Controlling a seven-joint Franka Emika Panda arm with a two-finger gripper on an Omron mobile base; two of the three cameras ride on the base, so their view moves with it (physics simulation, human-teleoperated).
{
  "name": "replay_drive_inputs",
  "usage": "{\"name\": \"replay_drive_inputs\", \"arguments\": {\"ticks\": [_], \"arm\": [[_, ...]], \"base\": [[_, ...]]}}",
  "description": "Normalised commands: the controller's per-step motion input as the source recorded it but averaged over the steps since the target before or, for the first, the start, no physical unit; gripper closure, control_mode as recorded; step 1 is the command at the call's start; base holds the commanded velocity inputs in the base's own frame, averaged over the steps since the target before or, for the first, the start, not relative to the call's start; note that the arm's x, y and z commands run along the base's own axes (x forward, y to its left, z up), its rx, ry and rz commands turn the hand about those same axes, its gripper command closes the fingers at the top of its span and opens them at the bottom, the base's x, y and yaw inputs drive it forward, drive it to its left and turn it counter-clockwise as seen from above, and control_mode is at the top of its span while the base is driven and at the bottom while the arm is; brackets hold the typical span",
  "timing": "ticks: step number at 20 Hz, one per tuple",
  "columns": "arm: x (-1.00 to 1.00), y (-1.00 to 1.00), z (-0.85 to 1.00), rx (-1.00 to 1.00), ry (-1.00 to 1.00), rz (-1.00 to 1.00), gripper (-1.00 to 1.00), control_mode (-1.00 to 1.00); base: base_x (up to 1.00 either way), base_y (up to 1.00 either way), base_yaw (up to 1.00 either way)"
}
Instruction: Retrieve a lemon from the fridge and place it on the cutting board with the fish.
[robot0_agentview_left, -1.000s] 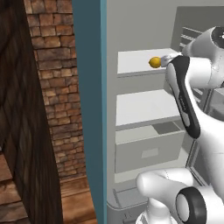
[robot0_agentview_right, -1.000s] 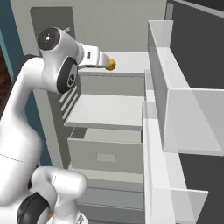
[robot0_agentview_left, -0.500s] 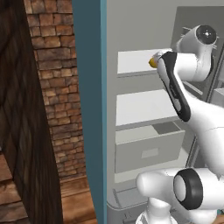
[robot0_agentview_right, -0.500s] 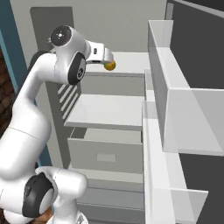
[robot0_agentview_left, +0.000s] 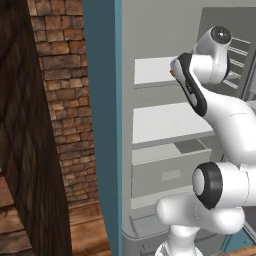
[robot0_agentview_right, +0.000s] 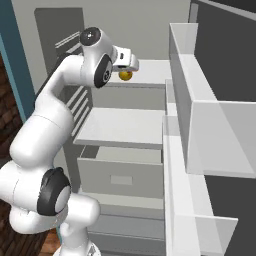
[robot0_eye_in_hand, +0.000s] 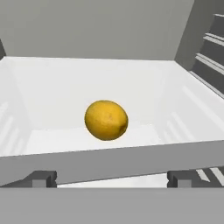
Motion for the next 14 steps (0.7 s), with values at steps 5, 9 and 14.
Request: {"name": "replay_drive_inputs", "arguments": {"ticks": [5, 9, 14], "arm": [[0.29, -0.09, -0.07, 0.0, 0.03, 0.01, -1.0, -1.0], [0.07, 0.0, 0.0, 0.0, 0.05, 0.07, -1.0, -1.0], [0.17, 0.0, -0.07, 0.0, 0.06, 0.07, -1.0, -1.0]], "base": [[0.0, 0.0, 0.0], [0.0, 0.0, 0.0], [0.0, 0.0, 0.0]]}}
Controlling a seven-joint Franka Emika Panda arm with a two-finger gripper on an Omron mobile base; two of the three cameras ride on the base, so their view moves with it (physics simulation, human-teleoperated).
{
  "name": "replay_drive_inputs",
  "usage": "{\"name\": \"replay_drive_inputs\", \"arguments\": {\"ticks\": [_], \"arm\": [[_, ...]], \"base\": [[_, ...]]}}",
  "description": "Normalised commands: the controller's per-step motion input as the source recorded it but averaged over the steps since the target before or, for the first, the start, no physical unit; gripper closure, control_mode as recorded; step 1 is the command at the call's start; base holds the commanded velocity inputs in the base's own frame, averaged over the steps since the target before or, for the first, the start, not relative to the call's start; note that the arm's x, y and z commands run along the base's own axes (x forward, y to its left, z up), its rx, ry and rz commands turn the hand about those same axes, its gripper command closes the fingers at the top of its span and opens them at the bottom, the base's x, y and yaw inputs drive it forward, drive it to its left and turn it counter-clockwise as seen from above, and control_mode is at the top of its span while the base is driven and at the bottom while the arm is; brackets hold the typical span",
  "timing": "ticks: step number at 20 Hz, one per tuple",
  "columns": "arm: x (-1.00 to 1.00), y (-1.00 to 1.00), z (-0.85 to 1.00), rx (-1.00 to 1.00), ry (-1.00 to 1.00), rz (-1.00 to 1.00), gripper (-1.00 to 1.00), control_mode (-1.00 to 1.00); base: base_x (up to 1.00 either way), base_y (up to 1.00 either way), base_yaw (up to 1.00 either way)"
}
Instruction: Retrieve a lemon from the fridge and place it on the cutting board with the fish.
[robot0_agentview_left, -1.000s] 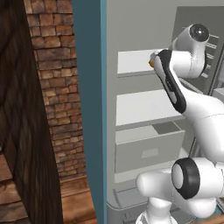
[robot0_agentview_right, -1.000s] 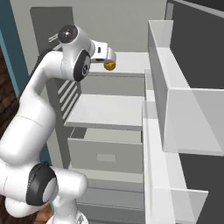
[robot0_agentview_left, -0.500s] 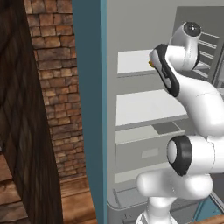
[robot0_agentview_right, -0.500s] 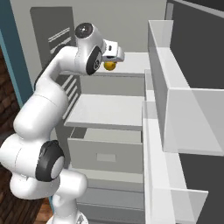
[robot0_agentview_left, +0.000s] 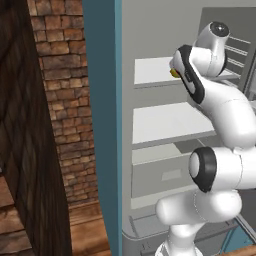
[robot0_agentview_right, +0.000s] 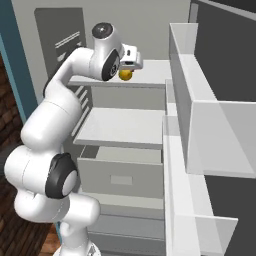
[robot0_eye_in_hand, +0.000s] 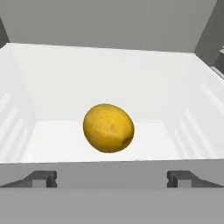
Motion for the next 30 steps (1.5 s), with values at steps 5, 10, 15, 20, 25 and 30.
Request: {"name": "replay_drive_inputs", "arguments": {"ticks": [5, 10, 15, 20, 25, 30], "arm": [[0.29, 0.0, -0.13, 0.0, 0.02, 0.07, -1.0, -1.0], [0.35, 0.0, -0.12, 0.0, 0.05, 0.05, -1.0, -1.0], [0.35, 0.0, -0.12, 0.0, 0.06, 0.03, -1.0, -1.0], [0.3, 0.0, -0.15, 0.0, 0.06, 0.02, -1.0, -1.0], [0.15, 0.0, -0.09, 0.0, 0.05, 0.0, -1.0, -1.0], [0.12, 0.0, -0.01, 0.0, 0.01, 0.01, -1.0, -1.0]], "base": [[0.0, 0.0, 0.0], [0.0, 0.0, 0.0], [0.0, 0.0, 0.0], [0.0, 0.0, 0.0], [0.0, 0.0, 0.0], [0.0, 0.0, 0.0]]}}
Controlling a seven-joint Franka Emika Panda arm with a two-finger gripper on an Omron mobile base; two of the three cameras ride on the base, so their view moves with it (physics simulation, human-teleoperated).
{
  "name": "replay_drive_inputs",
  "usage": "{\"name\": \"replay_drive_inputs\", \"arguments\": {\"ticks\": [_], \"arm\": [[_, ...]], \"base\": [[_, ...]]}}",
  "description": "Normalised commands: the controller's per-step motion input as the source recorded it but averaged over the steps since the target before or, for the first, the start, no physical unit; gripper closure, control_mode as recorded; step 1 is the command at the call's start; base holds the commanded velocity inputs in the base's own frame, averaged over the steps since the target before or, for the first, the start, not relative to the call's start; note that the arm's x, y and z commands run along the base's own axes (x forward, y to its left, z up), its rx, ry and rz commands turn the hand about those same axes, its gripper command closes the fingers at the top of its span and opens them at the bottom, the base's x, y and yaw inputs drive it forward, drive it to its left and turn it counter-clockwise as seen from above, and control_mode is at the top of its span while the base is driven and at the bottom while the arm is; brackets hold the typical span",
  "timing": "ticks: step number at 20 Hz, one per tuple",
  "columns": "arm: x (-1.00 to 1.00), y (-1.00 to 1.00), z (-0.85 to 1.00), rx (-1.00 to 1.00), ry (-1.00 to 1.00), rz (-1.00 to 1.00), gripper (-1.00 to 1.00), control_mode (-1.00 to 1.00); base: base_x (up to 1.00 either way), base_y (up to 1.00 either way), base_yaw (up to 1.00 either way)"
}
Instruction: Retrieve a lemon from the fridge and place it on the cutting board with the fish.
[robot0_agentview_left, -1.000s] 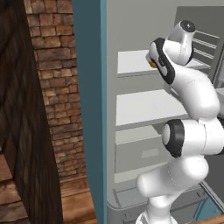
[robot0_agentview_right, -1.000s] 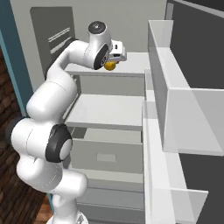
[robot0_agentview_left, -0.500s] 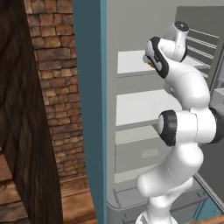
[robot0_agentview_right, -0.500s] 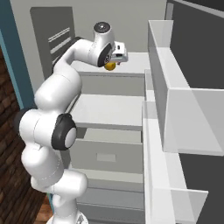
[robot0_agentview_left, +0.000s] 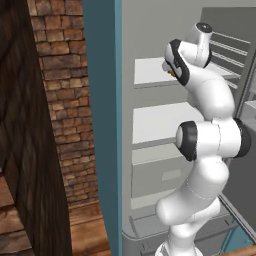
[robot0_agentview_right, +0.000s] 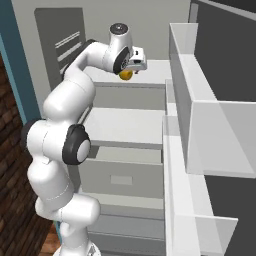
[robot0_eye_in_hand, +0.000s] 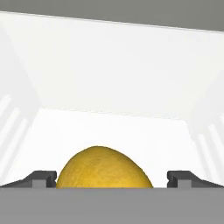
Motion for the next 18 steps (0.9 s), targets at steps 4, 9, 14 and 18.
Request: {"name": "replay_drive_inputs", "arguments": {"ticks": [4, 9, 14, 18], "arm": [[0.02, 0.0, -0.15, 0.0, 0.07, 0.01, 1.0, -1.0], [0.0, 0.0, -0.09, 0.0, 0.04, 0.0, 1.0, -1.0], [-0.21, 0.0, 0.0, 0.02, -0.09, -0.07, 1.0, -1.0], [-0.23, 0.0, 0.0, 0.07, -0.02, -0.36, 1.0, -1.0]], "base": [[0.0, 0.0, 0.0], [0.0, 0.0, 0.0], [0.0, 0.0, 0.0], [0.0, 0.0, 0.0]]}}
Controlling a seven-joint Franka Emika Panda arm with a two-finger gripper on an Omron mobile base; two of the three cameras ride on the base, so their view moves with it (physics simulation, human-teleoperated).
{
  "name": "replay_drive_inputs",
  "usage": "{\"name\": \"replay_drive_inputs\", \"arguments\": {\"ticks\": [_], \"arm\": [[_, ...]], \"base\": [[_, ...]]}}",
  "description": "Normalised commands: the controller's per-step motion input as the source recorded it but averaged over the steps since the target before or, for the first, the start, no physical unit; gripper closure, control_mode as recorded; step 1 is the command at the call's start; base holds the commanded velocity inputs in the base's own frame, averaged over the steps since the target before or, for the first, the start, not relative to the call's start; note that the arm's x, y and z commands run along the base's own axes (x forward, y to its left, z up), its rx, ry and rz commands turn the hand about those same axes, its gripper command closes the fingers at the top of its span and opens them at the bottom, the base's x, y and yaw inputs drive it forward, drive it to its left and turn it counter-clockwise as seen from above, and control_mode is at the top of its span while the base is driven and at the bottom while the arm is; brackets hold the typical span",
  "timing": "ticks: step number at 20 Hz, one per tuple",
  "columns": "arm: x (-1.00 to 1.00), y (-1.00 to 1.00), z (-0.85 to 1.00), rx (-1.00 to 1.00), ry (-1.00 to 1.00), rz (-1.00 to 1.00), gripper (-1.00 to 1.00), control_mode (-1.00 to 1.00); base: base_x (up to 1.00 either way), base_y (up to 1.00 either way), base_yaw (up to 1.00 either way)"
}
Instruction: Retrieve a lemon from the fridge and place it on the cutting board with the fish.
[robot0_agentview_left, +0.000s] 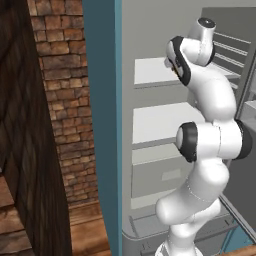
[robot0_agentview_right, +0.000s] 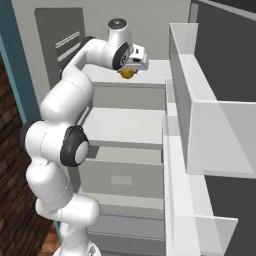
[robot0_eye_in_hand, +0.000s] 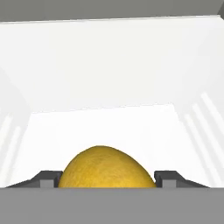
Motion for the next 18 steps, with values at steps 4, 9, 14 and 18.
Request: {"name": "replay_drive_inputs", "arguments": {"ticks": [4, 9, 14, 18], "arm": [[-0.15, 0.0, 0.0, 0.0, 0.0, -0.48, 1.0, -1.0], [-0.43, 0.0, 0.01, 0.01, 0.0, -0.47, 1.0, -1.0], [-0.99, 0.0, 0.05, 0.06, 0.0, -0.22, 1.0, -1.0], [-1.0, 0.0, 0.05, 0.06, 0.0, -0.07, 1.0, -1.0]], "base": [[0.0, 0.0, 0.0], [0.0, 0.0, 0.0], [0.0, 0.0, 0.0], [0.0, 0.0, 0.0]]}}
